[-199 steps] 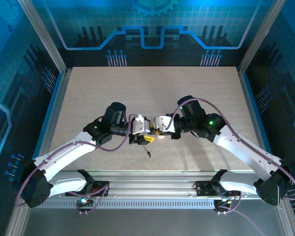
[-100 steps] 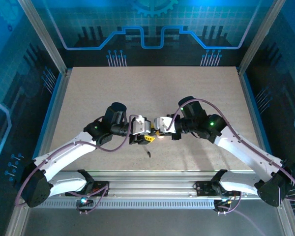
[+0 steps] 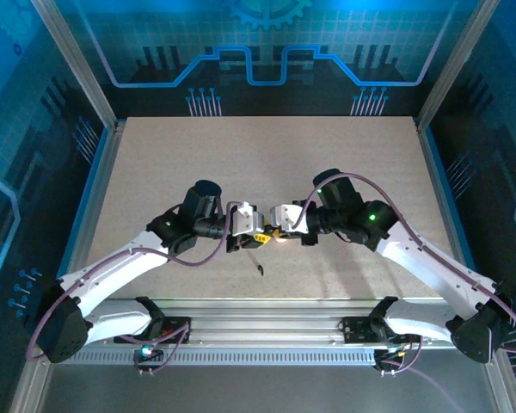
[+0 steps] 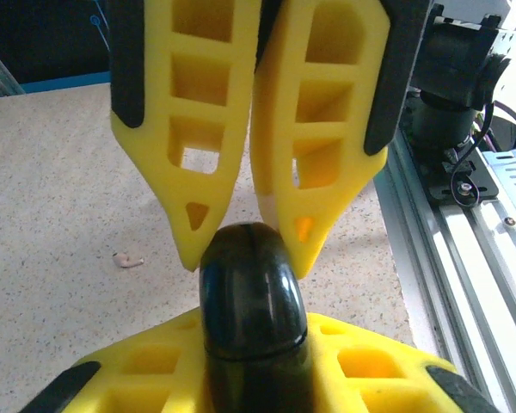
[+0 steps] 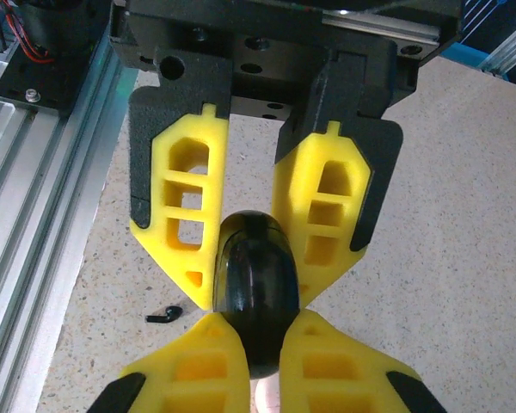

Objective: Insert the wireless bluetooth earbuds into the charging case

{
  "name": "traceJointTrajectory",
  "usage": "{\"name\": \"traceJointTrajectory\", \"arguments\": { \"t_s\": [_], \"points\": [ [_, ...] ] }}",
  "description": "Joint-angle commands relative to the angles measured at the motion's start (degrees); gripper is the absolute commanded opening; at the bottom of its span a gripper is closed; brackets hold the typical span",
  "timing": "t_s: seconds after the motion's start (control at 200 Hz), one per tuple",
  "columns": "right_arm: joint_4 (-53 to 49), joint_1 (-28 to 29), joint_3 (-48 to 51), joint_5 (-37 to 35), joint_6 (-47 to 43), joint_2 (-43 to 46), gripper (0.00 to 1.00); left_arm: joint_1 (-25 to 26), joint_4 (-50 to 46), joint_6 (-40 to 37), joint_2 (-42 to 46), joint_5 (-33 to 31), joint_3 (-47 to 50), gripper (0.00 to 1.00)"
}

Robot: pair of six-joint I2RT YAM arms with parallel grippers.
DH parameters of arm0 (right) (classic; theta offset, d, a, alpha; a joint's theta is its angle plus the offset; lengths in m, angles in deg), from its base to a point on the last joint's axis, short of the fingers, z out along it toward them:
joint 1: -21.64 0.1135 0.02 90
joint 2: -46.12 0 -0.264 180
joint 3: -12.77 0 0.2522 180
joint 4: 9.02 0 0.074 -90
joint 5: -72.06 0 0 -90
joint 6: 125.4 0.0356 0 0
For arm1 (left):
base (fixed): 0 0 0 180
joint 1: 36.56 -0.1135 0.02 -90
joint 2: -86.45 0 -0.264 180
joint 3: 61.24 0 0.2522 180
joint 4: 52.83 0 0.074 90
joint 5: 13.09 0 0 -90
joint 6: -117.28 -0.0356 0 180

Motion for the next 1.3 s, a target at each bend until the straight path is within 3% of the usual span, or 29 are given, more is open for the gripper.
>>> {"name": "traceJointTrajectory", "arguments": {
  "t_s": [0.0,0.11,0.275,0.68,1.296],
  "points": [
    [1.7,0.2,-0.3,0.3,0.5,0.8,0.12,0.6,-0.5,-0.9,1.0,1.4,0.6,0.23],
    [2.2,0.2,0.0,0.2,1.6,0.8,0.32,0.6,-0.6,-0.8,0.9,1.5,0.4,0.22],
    [4.7,0.1,1.4,-0.4,2.7,1.1,0.42,0.6,-0.2,-0.1,0.8,1.9,0.3,0.21],
    [8.6,-0.1,2.2,-2.5,4.8,1.1,0.46,0.6,-0.7,-0.1,0.9,2.5,-0.3,0.21],
    [12.4,-7.8,2.6,-1.1,9.0,3.0,0.46,0.4,2.0,2.5,1.4,2.2,1.3,0.2]
  ]
}}
